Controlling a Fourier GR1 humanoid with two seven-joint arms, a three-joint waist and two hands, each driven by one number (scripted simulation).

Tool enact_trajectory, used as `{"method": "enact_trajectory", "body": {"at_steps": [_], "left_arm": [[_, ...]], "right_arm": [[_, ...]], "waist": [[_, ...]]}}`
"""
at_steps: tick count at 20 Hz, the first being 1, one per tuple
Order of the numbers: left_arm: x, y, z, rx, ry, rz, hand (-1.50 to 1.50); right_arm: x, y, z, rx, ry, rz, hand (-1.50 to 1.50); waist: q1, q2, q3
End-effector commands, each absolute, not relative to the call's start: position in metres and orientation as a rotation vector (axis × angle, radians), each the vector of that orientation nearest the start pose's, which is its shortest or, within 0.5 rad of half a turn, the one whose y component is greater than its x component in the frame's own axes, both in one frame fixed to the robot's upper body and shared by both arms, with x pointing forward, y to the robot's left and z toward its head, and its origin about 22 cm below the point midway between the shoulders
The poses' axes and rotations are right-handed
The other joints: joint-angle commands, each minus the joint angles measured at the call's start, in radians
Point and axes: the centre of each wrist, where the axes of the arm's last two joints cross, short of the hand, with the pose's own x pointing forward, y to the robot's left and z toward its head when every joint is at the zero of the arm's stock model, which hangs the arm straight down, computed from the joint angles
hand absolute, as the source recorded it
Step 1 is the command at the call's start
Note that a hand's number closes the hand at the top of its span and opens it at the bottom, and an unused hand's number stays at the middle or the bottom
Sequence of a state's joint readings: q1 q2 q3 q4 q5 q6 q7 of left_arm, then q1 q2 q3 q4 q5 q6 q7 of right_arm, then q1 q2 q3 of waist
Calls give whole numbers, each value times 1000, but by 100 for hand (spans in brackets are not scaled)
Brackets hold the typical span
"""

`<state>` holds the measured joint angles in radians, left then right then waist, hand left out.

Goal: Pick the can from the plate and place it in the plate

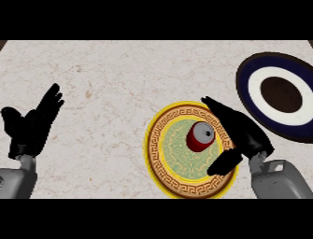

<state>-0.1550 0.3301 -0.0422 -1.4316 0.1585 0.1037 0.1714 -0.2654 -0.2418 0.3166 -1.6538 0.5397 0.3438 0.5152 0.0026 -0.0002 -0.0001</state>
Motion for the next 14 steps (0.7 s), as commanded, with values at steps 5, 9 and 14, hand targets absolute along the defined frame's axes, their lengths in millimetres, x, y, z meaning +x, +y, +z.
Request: {"method": "enact_trajectory", "body": {"at_steps": [5,9,14], "left_arm": [[279,274,17,162,-1403,-97,0],[285,282,23,181,-1393,-74,0],[289,280,12,167,-1412,-88,0]], "right_arm": [[308,-169,62,-483,-1171,1072,-150],[296,-162,51,-499,-1139,1127,-150],[311,-158,48,-428,-1107,1228,150]], "waist": [[2,1,0],[-1,0,0],[-1,2,0]]}}
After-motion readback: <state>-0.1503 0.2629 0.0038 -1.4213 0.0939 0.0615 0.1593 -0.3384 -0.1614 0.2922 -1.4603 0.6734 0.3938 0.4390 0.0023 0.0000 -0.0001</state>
